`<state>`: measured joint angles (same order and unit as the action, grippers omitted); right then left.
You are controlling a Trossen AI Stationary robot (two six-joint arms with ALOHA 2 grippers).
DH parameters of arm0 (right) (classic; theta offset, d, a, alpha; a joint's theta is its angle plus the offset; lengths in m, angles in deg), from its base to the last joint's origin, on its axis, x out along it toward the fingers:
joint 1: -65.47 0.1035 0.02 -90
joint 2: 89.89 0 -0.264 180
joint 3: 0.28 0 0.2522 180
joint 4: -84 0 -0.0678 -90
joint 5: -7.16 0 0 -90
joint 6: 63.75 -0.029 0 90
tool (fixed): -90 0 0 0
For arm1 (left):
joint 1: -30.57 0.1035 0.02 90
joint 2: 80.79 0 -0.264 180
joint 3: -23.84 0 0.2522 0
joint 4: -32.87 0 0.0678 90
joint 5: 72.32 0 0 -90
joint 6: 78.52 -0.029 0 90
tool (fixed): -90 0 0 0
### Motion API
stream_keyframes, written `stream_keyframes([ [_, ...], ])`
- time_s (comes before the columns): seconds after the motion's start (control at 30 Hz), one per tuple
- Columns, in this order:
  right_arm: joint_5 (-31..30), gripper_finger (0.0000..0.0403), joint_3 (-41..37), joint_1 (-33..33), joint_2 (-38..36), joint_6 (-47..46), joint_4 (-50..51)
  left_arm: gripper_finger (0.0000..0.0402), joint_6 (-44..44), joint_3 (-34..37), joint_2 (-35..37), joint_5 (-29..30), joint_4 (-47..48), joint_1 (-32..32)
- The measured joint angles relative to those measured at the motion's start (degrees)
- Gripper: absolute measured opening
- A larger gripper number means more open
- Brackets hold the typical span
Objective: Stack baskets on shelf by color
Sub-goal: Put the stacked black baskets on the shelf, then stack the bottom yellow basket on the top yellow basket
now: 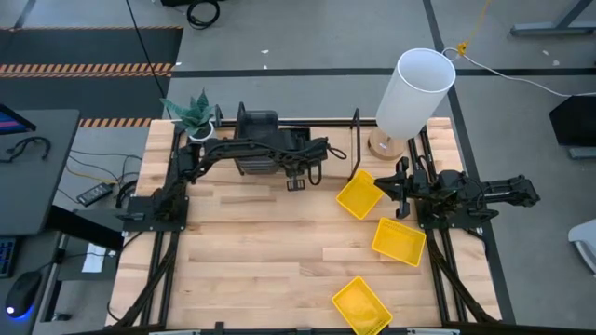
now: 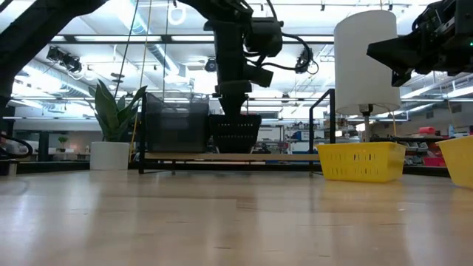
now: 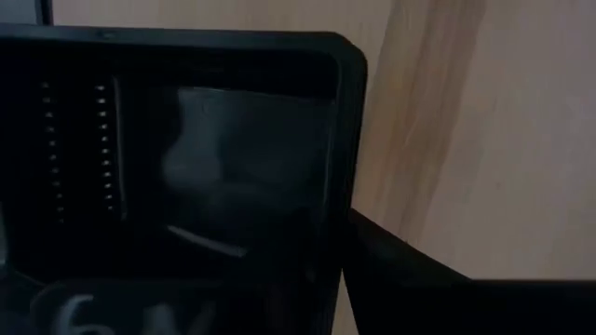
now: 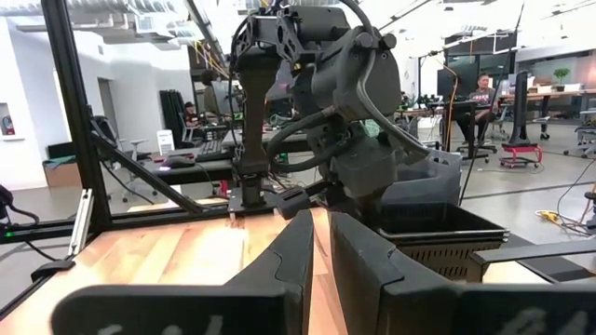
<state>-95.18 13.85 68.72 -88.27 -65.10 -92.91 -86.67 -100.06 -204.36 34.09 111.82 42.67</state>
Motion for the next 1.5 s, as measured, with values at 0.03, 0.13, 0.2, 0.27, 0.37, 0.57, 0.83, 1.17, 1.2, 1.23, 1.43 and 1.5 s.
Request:
stream_keyframes([
  [0.03,0.00,0.0045,-0.02,0.01,0.00,0.00,0.02,0.0077,0.01,0.00,0.00,0.01,-0.05,-0.04],
  [0.13,0.00,0.0045,-0.02,0.00,0.00,0.00,0.02,0.0093,-0.02,0.00,0.00,-0.02,-0.06,-0.22],
  [0.2,0.00,0.0045,0.01,0.02,0.00,0.00,0.02,0.0103,-0.02,0.00,0.01,-0.01,-0.10,-0.43],
  [0.27,0.00,0.0045,-0.02,0.00,0.00,0.00,0.02,0.0113,-0.02,-0.02,0.02,-0.03,-0.10,-0.50],
  [0.37,0.00,0.0045,-0.02,0.00,0.00,0.00,0.02,0.0125,-0.31,-1.05,0.03,-0.03,0.27,-0.83],
  [0.57,0.00,0.0045,-0.02,0.01,0.00,0.00,0.02,0.0145,-2.61,-3.19,2.03,0.10,-0.01,-2.39],
  [0.83,0.00,0.0045,-0.02,0.00,0.02,0.00,-0.05,0.0143,-3.05,-3.37,8.97,-0.10,-0.56,-4.33],
  [1.17,0.00,0.0045,0.00,0.02,0.02,0.00,0.00,0.0141,-2.95,-3.39,19.34,-4.73,-2.20,-4.89],
  [1.2,0.00,0.0045,-0.02,0.00,0.02,0.00,-0.01,0.0139,-3.06,-3.41,20.31,-4.76,-2.95,-4.93],
  [1.23,0.00,0.0045,0.00,0.01,0.02,0.00,0.02,0.0138,-3.08,-3.39,21.21,-5.07,-3.61,-4.92],
  [1.43,0.00,0.0045,-0.01,0.01,0.02,0.00,0.03,0.0130,-5.39,-3.33,25.51,-7.47,-9.75,-4.50],
  [1.5,0.11,0.0045,-0.02,0.01,0.10,0.00,-0.25,0.0128,-6.55,-3.36,26.79,-7.74,-13.54,-4.49],
])
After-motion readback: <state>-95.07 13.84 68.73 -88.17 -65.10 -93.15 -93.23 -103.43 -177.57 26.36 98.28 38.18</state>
